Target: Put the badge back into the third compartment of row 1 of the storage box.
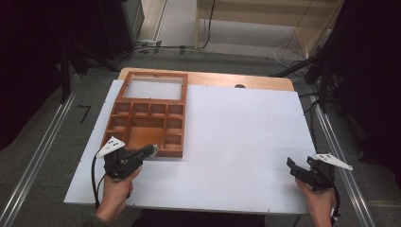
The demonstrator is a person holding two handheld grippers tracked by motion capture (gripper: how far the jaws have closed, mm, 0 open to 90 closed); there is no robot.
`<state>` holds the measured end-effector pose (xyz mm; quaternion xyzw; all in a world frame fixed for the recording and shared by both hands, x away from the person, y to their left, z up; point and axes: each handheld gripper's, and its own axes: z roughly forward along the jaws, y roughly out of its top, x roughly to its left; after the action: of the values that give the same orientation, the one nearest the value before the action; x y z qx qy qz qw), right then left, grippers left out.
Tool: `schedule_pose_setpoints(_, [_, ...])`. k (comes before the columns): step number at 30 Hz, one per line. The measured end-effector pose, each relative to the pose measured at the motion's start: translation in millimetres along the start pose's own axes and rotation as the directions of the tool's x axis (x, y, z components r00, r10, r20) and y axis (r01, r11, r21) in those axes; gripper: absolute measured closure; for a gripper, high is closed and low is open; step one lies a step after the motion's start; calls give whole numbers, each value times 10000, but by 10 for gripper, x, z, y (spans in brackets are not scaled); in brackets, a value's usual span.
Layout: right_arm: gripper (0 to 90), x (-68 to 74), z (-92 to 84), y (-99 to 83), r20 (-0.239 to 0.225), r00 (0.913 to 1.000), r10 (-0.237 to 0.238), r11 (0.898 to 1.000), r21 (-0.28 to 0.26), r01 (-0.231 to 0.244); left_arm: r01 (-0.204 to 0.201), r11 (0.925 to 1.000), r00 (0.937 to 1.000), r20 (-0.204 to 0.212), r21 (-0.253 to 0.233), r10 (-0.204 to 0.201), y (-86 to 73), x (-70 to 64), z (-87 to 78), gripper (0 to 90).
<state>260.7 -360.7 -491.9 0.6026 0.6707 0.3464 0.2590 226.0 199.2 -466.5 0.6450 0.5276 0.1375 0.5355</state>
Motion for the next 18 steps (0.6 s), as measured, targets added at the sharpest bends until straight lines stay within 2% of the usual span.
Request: schedule_pose_setpoints(18, [191, -10, 3, -1, -62, 10000, 66, 10000, 10, -66, 68, 10000, 9991, -416, -54, -70, 155, 124, 182, 882])
